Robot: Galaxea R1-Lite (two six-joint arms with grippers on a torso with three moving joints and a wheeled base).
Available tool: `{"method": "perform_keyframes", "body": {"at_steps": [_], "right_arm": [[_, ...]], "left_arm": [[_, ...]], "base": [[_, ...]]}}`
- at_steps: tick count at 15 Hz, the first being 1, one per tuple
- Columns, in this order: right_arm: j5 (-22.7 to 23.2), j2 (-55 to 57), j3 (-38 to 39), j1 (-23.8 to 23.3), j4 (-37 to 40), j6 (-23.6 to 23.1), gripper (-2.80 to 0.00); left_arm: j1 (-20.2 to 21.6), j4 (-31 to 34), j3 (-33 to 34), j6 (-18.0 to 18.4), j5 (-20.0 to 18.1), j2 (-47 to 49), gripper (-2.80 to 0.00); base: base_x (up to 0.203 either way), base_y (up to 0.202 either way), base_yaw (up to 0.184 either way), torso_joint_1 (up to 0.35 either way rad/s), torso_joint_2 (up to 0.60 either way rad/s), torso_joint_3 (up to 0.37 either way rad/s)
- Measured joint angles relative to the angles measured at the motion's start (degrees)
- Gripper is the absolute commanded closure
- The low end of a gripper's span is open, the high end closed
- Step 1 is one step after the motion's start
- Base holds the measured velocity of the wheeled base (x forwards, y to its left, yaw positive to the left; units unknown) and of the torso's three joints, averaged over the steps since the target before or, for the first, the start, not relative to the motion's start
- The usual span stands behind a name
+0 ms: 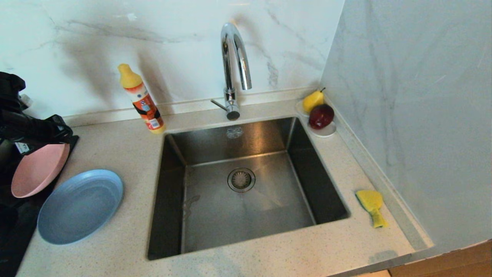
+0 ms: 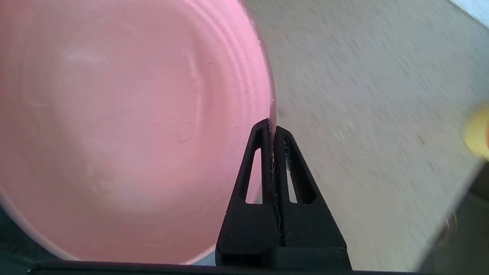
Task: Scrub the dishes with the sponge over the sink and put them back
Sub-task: Place the plate on the plate
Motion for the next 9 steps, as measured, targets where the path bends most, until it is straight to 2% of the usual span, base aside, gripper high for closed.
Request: {"method": "perform_keyframes", "body": {"at_steps": [9], "right_arm": [[0.01,0.00,0.00,0.00,0.00,-0.02,0.00]], "left_arm": [[-3.07,3.75,0.41,-0.06,-0.09,-5.03,0.00]], "base": [[0.000,0.000,0.000,0.000,0.00,0.000]]}}
